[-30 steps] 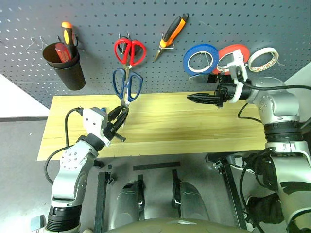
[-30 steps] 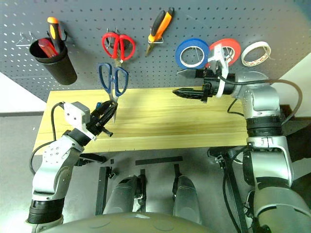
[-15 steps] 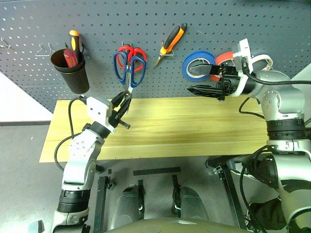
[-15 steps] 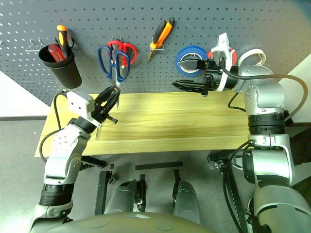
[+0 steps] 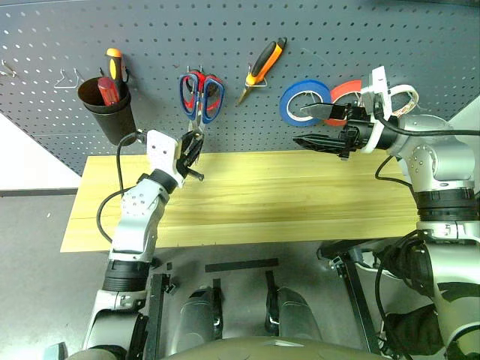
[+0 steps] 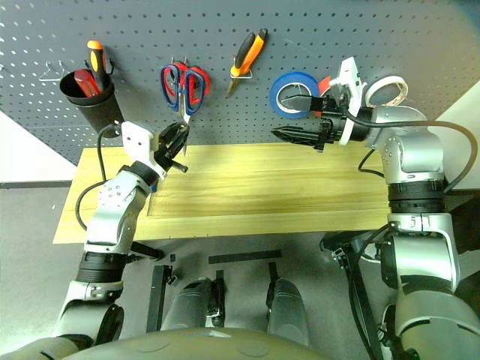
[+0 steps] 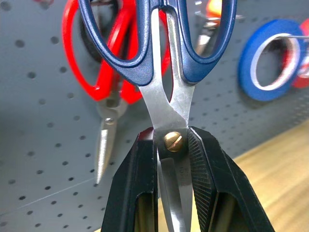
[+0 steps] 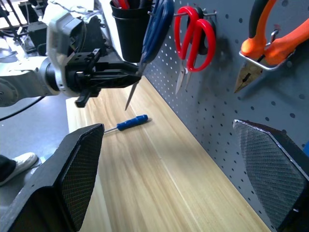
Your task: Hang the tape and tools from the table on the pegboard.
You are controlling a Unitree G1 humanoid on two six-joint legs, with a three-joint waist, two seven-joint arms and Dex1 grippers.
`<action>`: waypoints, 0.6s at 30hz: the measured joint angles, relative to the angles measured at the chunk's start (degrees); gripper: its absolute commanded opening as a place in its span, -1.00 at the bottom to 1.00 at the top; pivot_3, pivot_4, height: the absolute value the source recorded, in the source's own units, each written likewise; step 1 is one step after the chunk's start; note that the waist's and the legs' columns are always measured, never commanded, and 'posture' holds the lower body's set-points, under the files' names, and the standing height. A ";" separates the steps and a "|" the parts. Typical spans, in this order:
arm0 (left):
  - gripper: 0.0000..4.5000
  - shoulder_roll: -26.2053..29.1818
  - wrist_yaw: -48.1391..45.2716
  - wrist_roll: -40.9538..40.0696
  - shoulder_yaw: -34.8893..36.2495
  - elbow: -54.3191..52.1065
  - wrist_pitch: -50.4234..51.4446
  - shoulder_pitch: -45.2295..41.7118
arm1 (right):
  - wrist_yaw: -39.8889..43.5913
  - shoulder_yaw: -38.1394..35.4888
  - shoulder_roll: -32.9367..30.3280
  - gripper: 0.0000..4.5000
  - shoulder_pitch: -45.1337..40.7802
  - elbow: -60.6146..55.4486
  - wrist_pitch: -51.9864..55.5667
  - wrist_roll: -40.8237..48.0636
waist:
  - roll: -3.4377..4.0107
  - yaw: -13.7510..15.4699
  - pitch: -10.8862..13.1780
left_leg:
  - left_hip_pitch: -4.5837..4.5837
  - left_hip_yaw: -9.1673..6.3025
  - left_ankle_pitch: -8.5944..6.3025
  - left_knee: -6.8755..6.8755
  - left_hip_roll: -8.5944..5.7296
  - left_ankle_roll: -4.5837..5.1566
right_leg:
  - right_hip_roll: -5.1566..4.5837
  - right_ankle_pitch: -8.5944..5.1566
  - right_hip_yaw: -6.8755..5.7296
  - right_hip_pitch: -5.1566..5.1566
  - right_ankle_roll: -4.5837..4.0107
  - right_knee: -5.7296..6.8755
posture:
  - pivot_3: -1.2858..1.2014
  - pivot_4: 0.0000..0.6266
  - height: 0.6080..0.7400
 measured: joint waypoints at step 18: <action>0.99 -2.29 -0.03 -5.35 -0.15 -8.56 8.76 3.29 | -2.63 0.03 -0.27 1.00 4.17 -5.77 1.99 0.51 | 0.00 -0.90 -0.03 | 0.00 -0.06 0.00 0.00 0.02 0.00 | -0.01 0.00 0.00 0.00 0.01 0.02 | 0.01 -0.53 0.87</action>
